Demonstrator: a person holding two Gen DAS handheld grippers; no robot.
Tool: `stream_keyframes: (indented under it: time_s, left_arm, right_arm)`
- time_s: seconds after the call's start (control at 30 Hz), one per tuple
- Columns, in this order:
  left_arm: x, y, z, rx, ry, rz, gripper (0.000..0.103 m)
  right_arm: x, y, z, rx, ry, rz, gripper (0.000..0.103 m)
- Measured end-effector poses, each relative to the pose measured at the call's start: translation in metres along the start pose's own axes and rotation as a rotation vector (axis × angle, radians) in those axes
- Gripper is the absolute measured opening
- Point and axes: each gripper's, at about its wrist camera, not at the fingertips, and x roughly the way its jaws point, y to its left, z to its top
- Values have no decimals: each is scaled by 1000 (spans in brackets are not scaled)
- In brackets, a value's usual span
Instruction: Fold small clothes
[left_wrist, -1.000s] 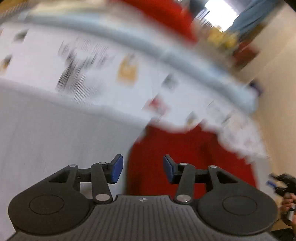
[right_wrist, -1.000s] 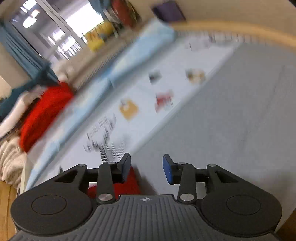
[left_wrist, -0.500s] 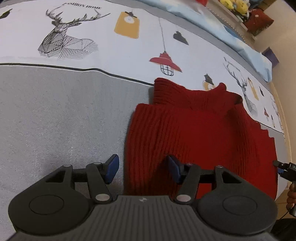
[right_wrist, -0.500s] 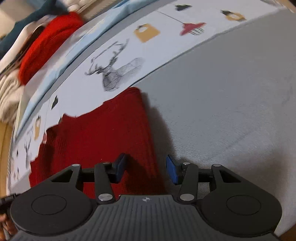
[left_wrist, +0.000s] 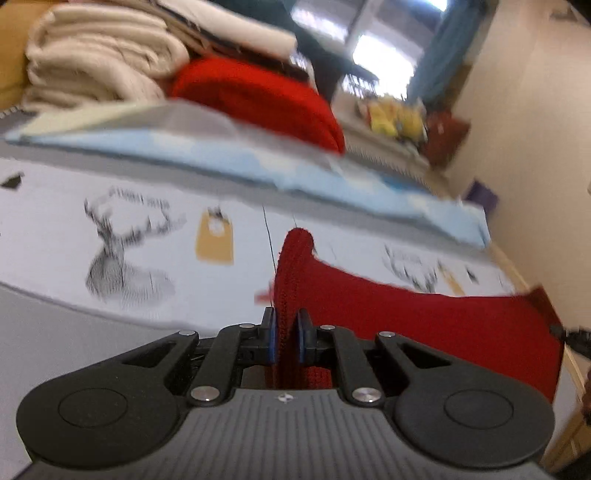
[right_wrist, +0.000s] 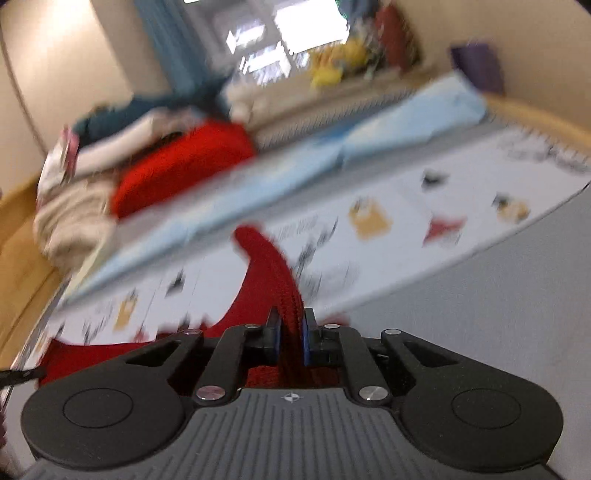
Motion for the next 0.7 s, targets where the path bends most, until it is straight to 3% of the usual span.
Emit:
stream_keyframes:
  time_s: [0.07, 0.1, 0.23, 0.3, 0.47, 0.63, 0.67, 0.7]
  left_arm:
    - [18, -4, 0, -1, 25, 41, 20]
    - [28, -3, -2, -9, 81, 40, 33]
    - [50, -2, -23, 4, 360, 10, 37]
    - [47, -1, -35, 26, 448, -27, 45]
    - [30, -5, -69, 144, 574, -91, 50]
    - [20, 4, -87, 168, 602, -91, 44]
    - [17, 6, -86, 167, 599, -88, 32]
    - [14, 7, -87, 171, 594, -87, 16]
  right_arm:
    - [10, -2, 2, 21, -20, -73, 12]
    - [18, -3, 1, 28, -6, -104, 15]
    - [51, -17, -10, 102, 158, -177, 23]
    - [53, -25, -17, 164, 223, -159, 41]
    - [49, -37, -47, 163, 429, -141, 43]
    - [29, -37, -71, 102, 525, -95, 44]
    - [26, -36, -75, 84, 546, -89, 43]
    - [25, -35, -77, 65, 563, -85, 35]
